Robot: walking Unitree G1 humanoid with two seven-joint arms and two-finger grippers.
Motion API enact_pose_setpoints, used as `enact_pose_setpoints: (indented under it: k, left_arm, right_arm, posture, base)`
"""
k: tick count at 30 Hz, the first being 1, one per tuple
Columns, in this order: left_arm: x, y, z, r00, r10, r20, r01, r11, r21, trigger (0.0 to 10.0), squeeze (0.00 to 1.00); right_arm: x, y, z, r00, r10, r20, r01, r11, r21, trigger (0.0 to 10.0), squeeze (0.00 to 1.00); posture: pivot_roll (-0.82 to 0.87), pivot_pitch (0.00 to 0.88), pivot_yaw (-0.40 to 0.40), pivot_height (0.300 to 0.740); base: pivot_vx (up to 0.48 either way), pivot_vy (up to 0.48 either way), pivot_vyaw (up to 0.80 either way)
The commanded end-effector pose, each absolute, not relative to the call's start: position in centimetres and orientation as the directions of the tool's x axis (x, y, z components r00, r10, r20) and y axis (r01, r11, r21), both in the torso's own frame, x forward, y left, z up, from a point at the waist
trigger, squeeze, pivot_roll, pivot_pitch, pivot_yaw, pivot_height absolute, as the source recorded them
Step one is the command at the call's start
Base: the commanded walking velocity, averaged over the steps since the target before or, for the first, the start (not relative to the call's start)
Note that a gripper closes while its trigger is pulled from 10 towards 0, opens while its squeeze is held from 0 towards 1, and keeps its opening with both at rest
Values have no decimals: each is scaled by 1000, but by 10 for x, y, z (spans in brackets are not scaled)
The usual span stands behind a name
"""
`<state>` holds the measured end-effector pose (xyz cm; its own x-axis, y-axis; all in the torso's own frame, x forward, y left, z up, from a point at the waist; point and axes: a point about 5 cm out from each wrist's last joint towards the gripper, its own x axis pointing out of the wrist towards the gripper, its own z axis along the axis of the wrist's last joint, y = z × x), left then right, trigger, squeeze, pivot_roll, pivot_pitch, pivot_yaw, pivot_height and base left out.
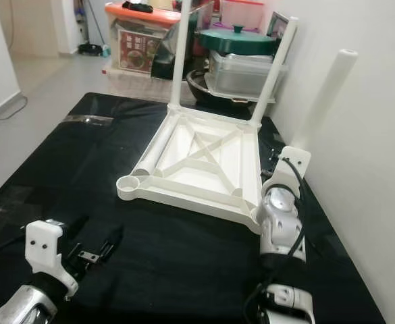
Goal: Building children table
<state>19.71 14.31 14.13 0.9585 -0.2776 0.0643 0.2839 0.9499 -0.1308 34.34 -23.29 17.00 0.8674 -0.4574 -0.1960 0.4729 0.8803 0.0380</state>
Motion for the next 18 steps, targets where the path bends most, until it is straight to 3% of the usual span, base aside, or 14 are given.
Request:
enact_pose_setpoints:
  k: [1, 3, 6, 8, 9, 12, 13, 17, 18]
  left_arm:
    - [197, 143, 139, 958, -281, 59, 286, 948, -138, 10000, 0]
    - [201, 141, 138, 953, -296, 62, 302, 944, -134, 10000, 0]
    - [201, 138, 138, 948, -311, 61, 317, 939, -134, 10000, 0]
    - [201, 138, 138, 948, -312, 61, 318, 939, -134, 10000, 0]
    - [202, 139, 137, 949, -308, 58, 314, 940, -132, 10000, 0]
    - [203, 139, 137, 950, -307, 59, 312, 941, -132, 10000, 0]
    - [203, 138, 138, 950, -306, 63, 312, 941, -131, 10000, 0]
    - [204, 135, 138, 953, -297, 66, 304, 944, -132, 10000, 0]
    - [205, 134, 138, 953, -296, 69, 303, 944, -134, 10000, 0]
  right_arm:
    - [340, -235, 148, 849, -432, -303, 460, 887, 23, 10000, 0]
    - [358, -225, 173, 977, -162, -142, 183, 971, 151, 10000, 0]
    - [360, -223, 179, 995, 28, -96, -10, 985, 174, 10000, 0]
    - [359, -222, 179, 994, 64, -90, -47, 982, 180, 10000, 0]
    - [355, -220, 180, 971, 237, -45, -230, 966, 116, 10000, 0]
    - [356, -225, 179, 968, 248, -39, -243, 964, 112, 10000, 0]
    - [359, -231, 177, 969, 243, -55, -236, 966, 105, 10000, 1000]
    - [365, -236, 169, 976, 182, -118, -176, 982, 64, 10000, 1000]
    - [366, -234, 167, 972, 189, -137, -186, 982, 37, 10000, 941]
  posture:
    - [106, 0, -114, 740]
    - [101, 0, -113, 740]
    - [103, 0, -110, 740]
    - [103, 0, -110, 740]
    - [112, 0, -120, 740]
    - [115, 0, -123, 740]
    - [119, 0, -129, 740]
    - [121, 0, -140, 740]
    - [122, 0, -139, 740]
  base:
    - [0, 0, 0]
    - [0, 0, 0]
    - [0, 0, 0]
    - [0, 0, 0]
    - [0, 0, 0]
    - [0, 0, 0]
    - [0, 0, 0]
    - [0, 0, 0]
    - [0, 0, 0]
